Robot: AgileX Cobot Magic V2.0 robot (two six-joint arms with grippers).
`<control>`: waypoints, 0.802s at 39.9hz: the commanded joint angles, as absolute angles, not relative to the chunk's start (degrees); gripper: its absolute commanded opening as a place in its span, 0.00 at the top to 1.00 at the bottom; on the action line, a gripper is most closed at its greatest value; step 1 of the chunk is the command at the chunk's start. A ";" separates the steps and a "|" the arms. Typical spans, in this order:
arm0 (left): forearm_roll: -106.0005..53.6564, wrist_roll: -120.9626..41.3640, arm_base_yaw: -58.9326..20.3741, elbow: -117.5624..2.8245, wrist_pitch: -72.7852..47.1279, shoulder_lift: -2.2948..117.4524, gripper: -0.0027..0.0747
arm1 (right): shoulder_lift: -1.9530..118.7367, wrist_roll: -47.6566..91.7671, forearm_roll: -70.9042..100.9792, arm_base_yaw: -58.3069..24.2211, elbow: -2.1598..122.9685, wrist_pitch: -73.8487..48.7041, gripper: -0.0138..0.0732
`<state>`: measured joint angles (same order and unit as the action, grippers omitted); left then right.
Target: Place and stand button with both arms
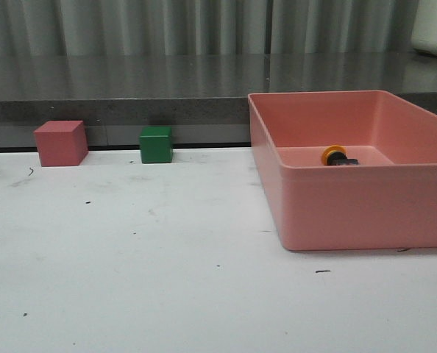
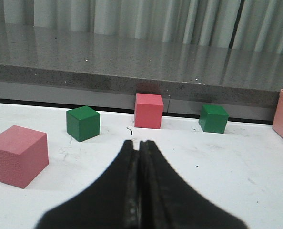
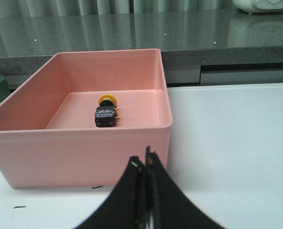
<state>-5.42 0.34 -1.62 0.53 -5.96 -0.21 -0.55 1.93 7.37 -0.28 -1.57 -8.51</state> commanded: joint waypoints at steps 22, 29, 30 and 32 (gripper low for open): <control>-6.01 0.74 -1.52 1.30 -1.11 -1.50 0.99 | -1.63 2.51 7.40 0.00 -1.37 -4.24 0.91; -6.01 0.74 -1.52 1.30 1.14 -1.50 0.99 | -1.63 2.51 7.40 -0.02 -1.37 -1.01 0.91; -6.01 0.74 -1.52 1.30 3.71 -1.50 0.99 | -1.63 2.51 7.40 -0.02 -1.32 0.82 0.91; -6.01 0.74 -1.52 1.10 10.28 -1.50 0.99 | -1.63 2.51 7.40 -0.02 -0.38 3.23 0.91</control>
